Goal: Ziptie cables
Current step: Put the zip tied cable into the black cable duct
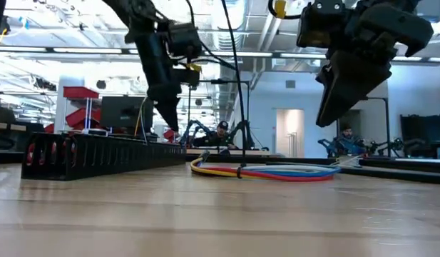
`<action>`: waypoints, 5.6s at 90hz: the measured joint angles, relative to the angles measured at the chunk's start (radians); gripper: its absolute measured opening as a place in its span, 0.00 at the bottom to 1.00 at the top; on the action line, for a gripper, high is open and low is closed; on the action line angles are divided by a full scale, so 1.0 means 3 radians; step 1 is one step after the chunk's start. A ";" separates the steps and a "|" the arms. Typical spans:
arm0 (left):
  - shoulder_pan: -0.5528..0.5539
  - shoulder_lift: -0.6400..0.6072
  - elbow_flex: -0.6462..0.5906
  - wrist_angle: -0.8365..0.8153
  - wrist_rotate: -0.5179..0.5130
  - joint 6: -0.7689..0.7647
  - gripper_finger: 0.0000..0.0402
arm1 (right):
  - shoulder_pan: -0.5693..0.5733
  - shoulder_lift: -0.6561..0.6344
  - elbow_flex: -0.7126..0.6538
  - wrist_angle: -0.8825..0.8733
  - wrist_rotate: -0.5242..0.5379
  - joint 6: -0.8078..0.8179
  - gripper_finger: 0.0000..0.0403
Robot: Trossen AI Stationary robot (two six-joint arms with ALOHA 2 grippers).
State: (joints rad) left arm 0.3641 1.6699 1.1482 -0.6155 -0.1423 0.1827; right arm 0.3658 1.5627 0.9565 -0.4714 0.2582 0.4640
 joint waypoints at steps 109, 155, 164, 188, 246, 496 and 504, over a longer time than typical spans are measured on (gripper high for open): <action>-0.0681 -0.1418 -0.0496 -0.0843 0.0505 -0.0769 0.00 | -0.0138 0.0044 0.0000 -0.0034 0.0018 -0.0332 0.24; -0.2329 -0.1768 -0.1750 -0.0510 0.0182 -0.1969 0.00 | 0.0043 0.0441 0.0375 0.0498 -0.0017 0.0119 0.24; -0.2342 -0.1686 -0.1895 -0.0271 0.0019 -0.1996 0.00 | 0.0131 0.0437 0.0557 0.0596 0.0012 0.0287 0.24; -0.2336 -0.1419 -0.2176 0.0852 -0.0072 -0.1732 0.00 | 0.0211 0.0862 0.0704 0.1054 0.0182 0.0548 0.24; -0.1976 -0.0659 -0.2204 0.2538 -0.0158 -0.1340 0.00 | 0.0195 0.0922 0.0771 0.0935 0.0542 0.1197 0.24; -0.2386 -0.3056 -0.2204 0.1451 -0.0810 -0.1197 0.00 | -0.0554 0.0802 0.1781 0.0659 0.0175 0.0373 0.00; -0.2373 -0.2901 -0.2205 0.1308 -0.1078 -0.1116 0.00 | -0.0508 0.0802 0.1813 0.0632 0.0176 0.0329 0.00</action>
State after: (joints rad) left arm -0.3477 0.7997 0.4866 -0.2231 -0.4658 -0.1522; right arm 0.2135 1.8034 1.5004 -0.2819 0.3111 0.5626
